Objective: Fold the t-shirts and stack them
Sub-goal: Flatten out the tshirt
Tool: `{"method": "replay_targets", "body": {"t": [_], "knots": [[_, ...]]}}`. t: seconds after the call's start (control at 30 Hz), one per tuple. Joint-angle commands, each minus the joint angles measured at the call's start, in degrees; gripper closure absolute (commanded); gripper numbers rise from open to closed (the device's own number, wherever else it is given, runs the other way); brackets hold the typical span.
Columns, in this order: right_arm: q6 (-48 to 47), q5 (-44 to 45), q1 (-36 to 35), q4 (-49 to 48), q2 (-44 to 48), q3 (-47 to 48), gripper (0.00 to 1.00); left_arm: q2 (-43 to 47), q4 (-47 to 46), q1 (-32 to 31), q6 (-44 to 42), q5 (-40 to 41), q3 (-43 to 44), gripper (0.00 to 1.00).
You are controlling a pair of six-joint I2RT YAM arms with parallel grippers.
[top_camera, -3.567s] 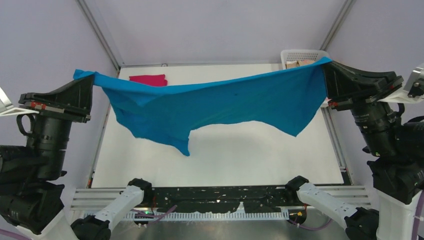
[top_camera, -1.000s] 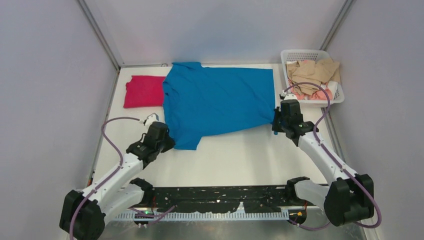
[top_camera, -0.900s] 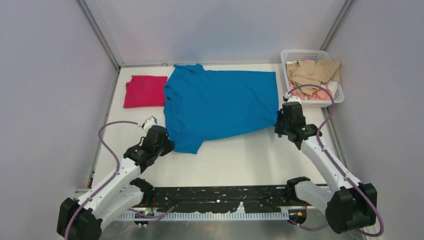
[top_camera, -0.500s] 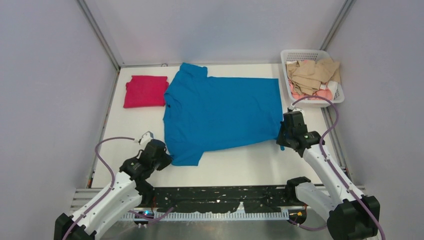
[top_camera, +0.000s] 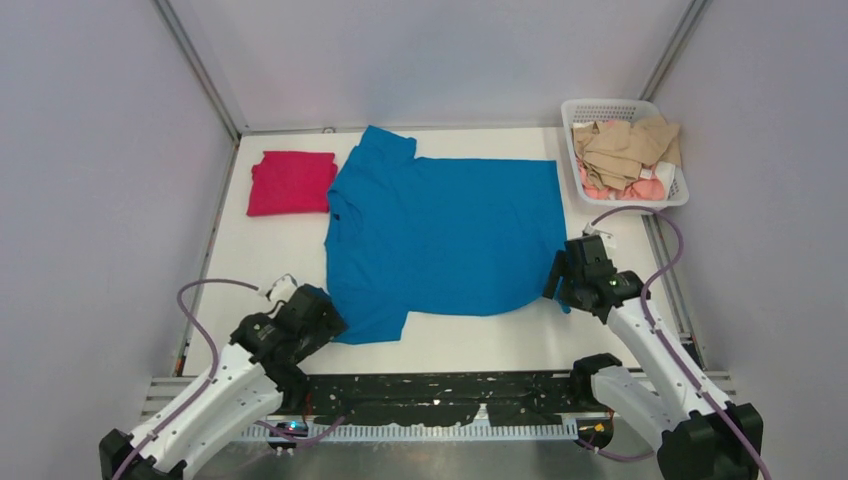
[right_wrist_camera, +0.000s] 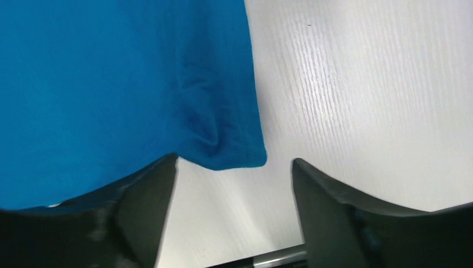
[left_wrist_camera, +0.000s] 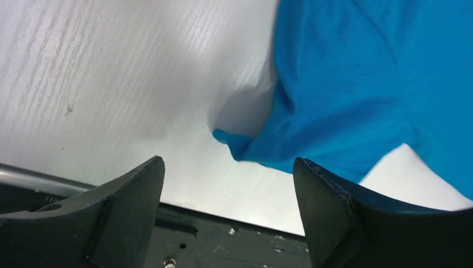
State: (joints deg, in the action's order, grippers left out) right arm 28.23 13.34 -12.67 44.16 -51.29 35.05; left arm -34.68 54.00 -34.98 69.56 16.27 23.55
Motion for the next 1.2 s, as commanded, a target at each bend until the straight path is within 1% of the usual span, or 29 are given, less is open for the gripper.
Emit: {"method": "replay_targets", "body": {"t": [0.0, 0.03, 0.1, 0.2, 0.23, 0.3, 0.4, 0.47, 0.57, 0.67, 0.73, 0.87, 0.97, 1.07, 1.17], "knots": [[2.98, 6.21, -0.60, 2.71, 6.51, 4.17, 0.03, 4.91, 9.34, -1.97, -0.69, 5.37, 7.71, 0.02], [2.25, 5.66, -0.58, 0.67, 8.85, 4.42, 0.03, 5.26, 6.96, -2.02, -2.93, 5.27, 8.83, 0.01], [1.62, 2.39, -0.59, -2.64, 11.28, 5.02, 0.05, 3.87, 0.15, -2.00, -8.24, 3.82, 10.87, 0.00], [-0.10, -1.22, -0.67, -6.93, 12.60, 6.40, 0.05, -2.32, -10.46, -1.93, -16.00, 0.68, 13.73, 0.00], [-1.11, -1.70, -0.68, -7.79, 12.02, 6.51, 0.05, -5.80, -13.93, -1.98, -17.47, -0.56, 14.40, 0.00], [-1.92, -5.78, -0.69, -10.39, 8.92, 6.75, 0.05, -10.93, -21.13, -1.88, -19.04, -1.43, 15.25, 0.00], [-2.14, -8.45, -0.69, -14.86, 0.21, 6.52, 0.05, -18.34, -27.56, -1.53, -21.40, -3.03, 15.91, 0.00], [-1.39, -8.74, -0.67, -18.08, -3.75, 5.27, 0.05, -22.65, -28.45, -0.36, -21.59, -4.83, 16.78, 0.00], [0.36, -9.59, -0.69, -23.43, -8.02, 2.15, 0.05, -27.19, -29.86, 0.55, -21.47, -4.16, 15.66, 0.00], [1.95, -9.65, -0.69, -25.61, -12.99, -0.85, 0.05, -30.94, -33.61, 2.30, -20.62, -7.80, 12.34, 0.00], [2.71, -8.93, -0.63, -25.87, -15.28, -2.08, 0.05, -33.27, -34.37, 3.32, -19.63, -9.62, 10.70, 0.00], [4.95, -7.01, -0.60, -26.05, -17.08, -5.03, 0.05, -34.39, -34.80, 3.56, -17.72, -9.53, 6.45, 0.00], [6.46, -5.32, 0.72, -25.54, -17.45, -6.94, 0.05, -34.32, -35.68, 3.53, -16.82, -9.62, 4.02, 0.00], [7.30, -3.71, 3.08, -24.59, -17.30, -7.43, 0.05, -34.03, -34.14, 3.52, -16.05, -7.87, 2.78, 0.00], [6.56, -1.09, 3.99, -23.13, -15.54, -7.22, 0.05, -32.71, -32.05, 3.52, -15.43, -5.99, 2.25, 0.01]]}}
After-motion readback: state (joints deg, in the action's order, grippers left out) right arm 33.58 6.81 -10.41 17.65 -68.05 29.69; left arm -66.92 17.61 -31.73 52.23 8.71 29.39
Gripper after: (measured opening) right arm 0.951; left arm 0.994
